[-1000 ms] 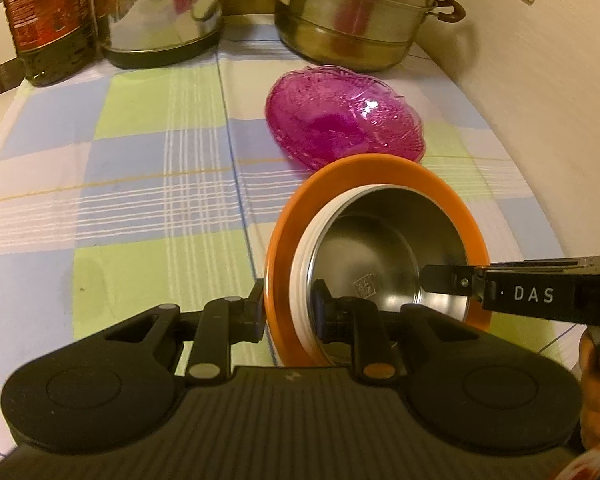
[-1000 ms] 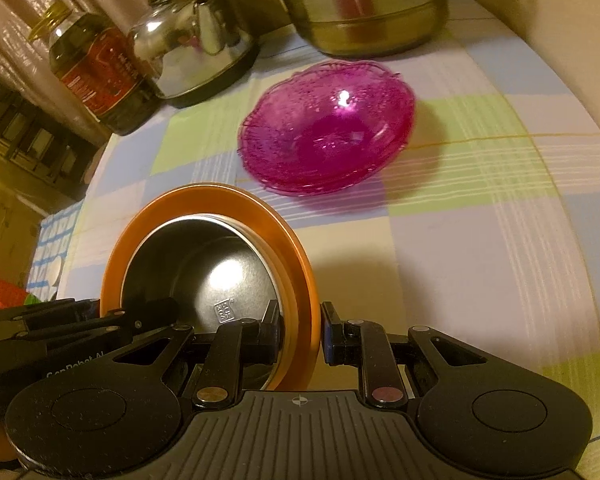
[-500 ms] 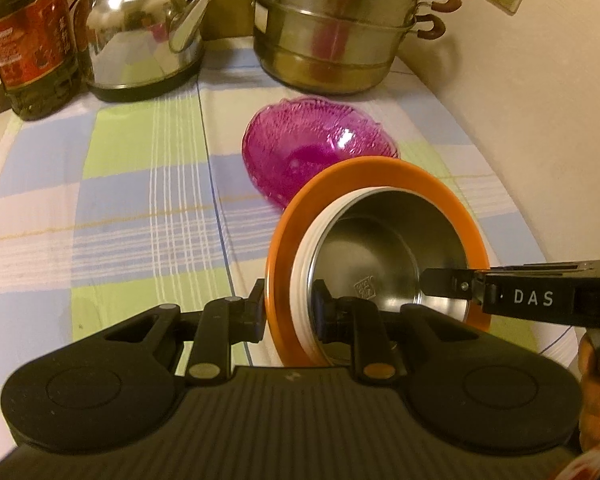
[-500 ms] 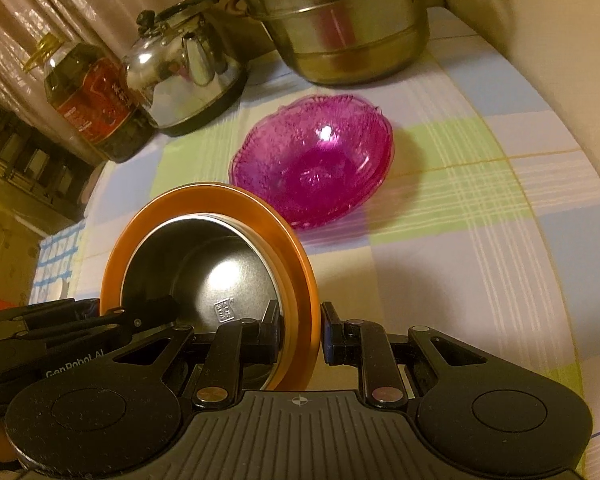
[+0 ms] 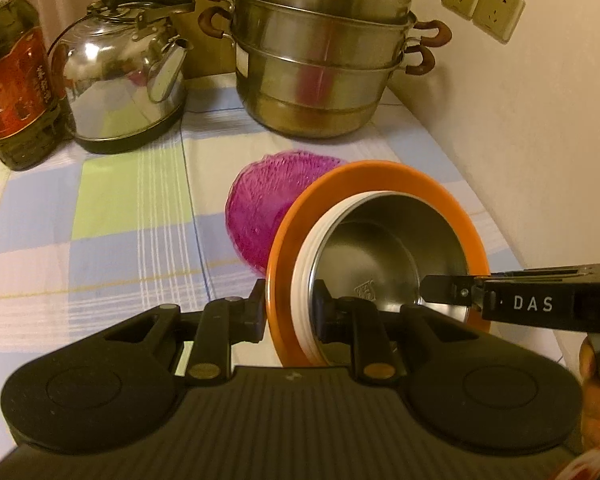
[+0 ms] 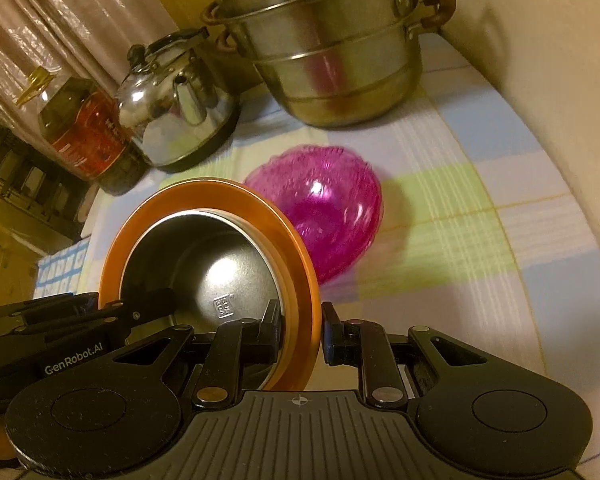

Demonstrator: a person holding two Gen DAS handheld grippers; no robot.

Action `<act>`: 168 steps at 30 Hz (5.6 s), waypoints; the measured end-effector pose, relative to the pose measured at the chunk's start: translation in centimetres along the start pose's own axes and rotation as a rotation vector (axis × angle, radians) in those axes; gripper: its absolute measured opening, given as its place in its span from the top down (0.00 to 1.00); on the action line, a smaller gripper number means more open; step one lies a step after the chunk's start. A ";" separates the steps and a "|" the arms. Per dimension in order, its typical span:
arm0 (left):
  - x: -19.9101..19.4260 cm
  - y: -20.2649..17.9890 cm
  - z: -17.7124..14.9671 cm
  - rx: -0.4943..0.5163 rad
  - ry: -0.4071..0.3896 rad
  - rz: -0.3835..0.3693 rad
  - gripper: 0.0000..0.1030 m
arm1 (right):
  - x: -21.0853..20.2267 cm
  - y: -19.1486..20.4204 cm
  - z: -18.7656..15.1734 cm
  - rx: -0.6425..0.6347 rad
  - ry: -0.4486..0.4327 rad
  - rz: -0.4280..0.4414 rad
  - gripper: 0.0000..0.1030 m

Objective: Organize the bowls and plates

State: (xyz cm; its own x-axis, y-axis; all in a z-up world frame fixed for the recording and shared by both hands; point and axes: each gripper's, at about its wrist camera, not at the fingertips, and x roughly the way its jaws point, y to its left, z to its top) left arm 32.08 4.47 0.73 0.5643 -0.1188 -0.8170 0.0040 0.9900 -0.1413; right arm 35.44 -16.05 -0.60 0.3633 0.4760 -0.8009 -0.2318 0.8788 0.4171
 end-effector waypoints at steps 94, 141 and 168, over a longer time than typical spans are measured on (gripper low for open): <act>3.0 4.8 2.2 -0.137 -0.147 0.084 0.34 | 3.6 -2.1 4.3 -0.018 -0.081 -0.013 0.45; -14.8 -4.0 -19.8 -0.153 -0.242 0.162 0.27 | -12.0 2.2 -20.9 -0.216 -0.244 -0.141 0.45; -16.0 -6.7 -22.5 -0.096 -0.233 0.156 0.25 | -14.4 1.8 -23.4 -0.207 -0.263 -0.157 0.45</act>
State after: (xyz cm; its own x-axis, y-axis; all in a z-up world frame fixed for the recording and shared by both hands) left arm 4.43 -1.98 2.17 0.7264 0.0658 -0.6841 -0.1697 0.9818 -0.0858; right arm 8.65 -22.09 1.67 0.6221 0.3522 -0.6992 -0.3226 0.9291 0.1810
